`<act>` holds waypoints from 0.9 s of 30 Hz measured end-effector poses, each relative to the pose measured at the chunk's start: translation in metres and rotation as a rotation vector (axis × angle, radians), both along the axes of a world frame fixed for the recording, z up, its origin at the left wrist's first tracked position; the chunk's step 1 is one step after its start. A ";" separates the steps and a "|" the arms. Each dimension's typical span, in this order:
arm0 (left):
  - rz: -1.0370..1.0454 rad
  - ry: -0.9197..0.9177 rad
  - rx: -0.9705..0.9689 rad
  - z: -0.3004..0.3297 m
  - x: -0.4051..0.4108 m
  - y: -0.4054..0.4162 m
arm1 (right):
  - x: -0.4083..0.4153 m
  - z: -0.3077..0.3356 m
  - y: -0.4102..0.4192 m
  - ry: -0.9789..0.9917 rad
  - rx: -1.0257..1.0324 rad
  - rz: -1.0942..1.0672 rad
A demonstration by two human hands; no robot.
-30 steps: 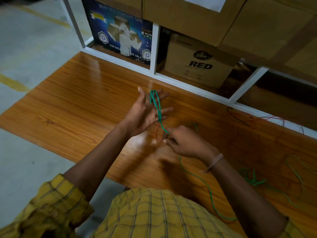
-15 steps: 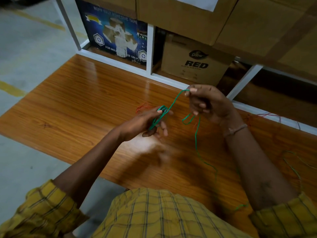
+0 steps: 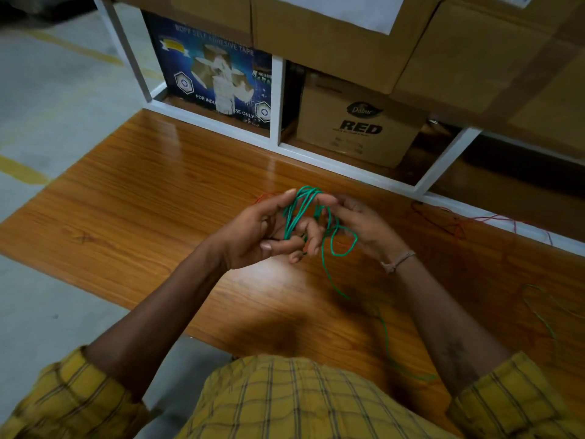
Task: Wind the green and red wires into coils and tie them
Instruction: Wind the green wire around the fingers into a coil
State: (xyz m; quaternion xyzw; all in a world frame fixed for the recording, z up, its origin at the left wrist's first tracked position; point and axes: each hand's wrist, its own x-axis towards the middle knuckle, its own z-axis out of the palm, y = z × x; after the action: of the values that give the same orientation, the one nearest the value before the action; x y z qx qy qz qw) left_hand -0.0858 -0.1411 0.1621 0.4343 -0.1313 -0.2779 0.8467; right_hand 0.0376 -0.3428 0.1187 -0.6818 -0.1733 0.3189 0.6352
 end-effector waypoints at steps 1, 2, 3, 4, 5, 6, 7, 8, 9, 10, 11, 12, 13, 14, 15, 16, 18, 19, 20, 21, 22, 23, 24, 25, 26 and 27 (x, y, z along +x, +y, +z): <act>0.029 0.003 -0.031 0.000 0.002 -0.001 | -0.007 -0.005 0.001 0.053 0.010 0.016; 0.062 0.007 -0.057 0.001 0.004 -0.001 | -0.013 -0.011 0.002 0.097 0.029 0.038; 0.096 0.011 -0.076 0.000 0.006 -0.001 | -0.019 -0.014 0.004 0.143 0.064 0.060; 0.132 0.015 -0.090 -0.001 0.009 -0.002 | -0.024 -0.017 0.005 0.197 0.098 0.073; 0.173 0.016 -0.105 -0.002 0.013 -0.001 | -0.030 -0.019 0.007 0.260 0.122 0.082; 0.215 0.018 -0.122 -0.004 0.016 -0.002 | -0.034 -0.021 0.009 0.311 0.126 0.088; 0.256 0.022 -0.138 -0.006 0.019 -0.002 | -0.038 -0.022 0.011 0.336 0.115 0.089; 0.299 0.030 -0.150 -0.008 0.022 -0.003 | -0.042 -0.024 0.014 0.342 0.100 0.085; 0.346 0.041 -0.152 -0.011 0.026 -0.004 | -0.045 -0.026 0.018 0.340 0.083 0.078; 0.394 0.053 -0.142 -0.015 0.029 -0.004 | -0.049 -0.026 0.020 0.336 0.059 0.073; 0.431 0.060 -0.122 -0.017 0.032 -0.004 | -0.053 -0.027 0.023 0.319 0.028 0.076; 0.460 0.060 -0.093 -0.018 0.035 -0.005 | -0.056 -0.029 0.025 0.296 0.007 0.091; 0.490 0.052 -0.053 -0.020 0.037 -0.005 | -0.059 -0.029 0.026 0.278 -0.006 0.115; 0.532 0.042 0.005 -0.021 0.040 -0.005 | -0.061 -0.029 0.027 0.274 -0.013 0.138; 0.580 0.029 0.084 -0.022 0.043 -0.005 | -0.061 -0.027 0.026 0.281 -0.018 0.158; 0.628 0.020 0.174 -0.023 0.046 -0.004 | -0.061 -0.024 0.025 0.287 -0.027 0.170; 0.688 -0.015 0.331 -0.027 0.048 -0.003 | -0.059 -0.014 0.020 0.292 -0.060 0.173; 0.693 -0.044 0.416 -0.031 0.048 -0.002 | -0.058 -0.009 0.017 0.282 -0.086 0.168; 0.680 -0.073 0.515 -0.037 0.048 0.001 | -0.058 -0.002 0.014 0.261 -0.115 0.160; 0.655 -0.099 0.608 -0.042 0.048 0.002 | -0.057 0.004 0.011 0.228 -0.141 0.151; 0.629 -0.124 0.694 -0.047 0.046 0.003 | -0.056 0.012 0.008 0.182 -0.159 0.143; 0.603 -0.159 0.767 -0.052 0.046 0.004 | -0.056 0.019 0.005 0.120 -0.176 0.131; 0.578 -0.202 0.835 -0.055 0.046 0.004 | -0.056 0.027 0.002 0.050 -0.189 0.116; 0.559 -0.239 0.881 -0.058 0.045 0.003 | -0.054 0.034 -0.001 -0.023 -0.205 0.101; 0.547 -0.256 0.906 -0.059 0.045 0.002 | -0.052 0.038 -0.005 -0.083 -0.218 0.084; 0.534 -0.252 0.905 -0.059 0.043 -0.001 | -0.048 0.041 -0.008 -0.127 -0.225 0.068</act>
State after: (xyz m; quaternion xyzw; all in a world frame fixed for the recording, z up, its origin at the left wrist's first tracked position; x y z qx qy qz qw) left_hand -0.0427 -0.1419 0.1032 0.8040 0.0159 -0.0275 0.5938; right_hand -0.0101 -0.3507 0.1593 -0.7614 -0.1993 0.3137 0.5311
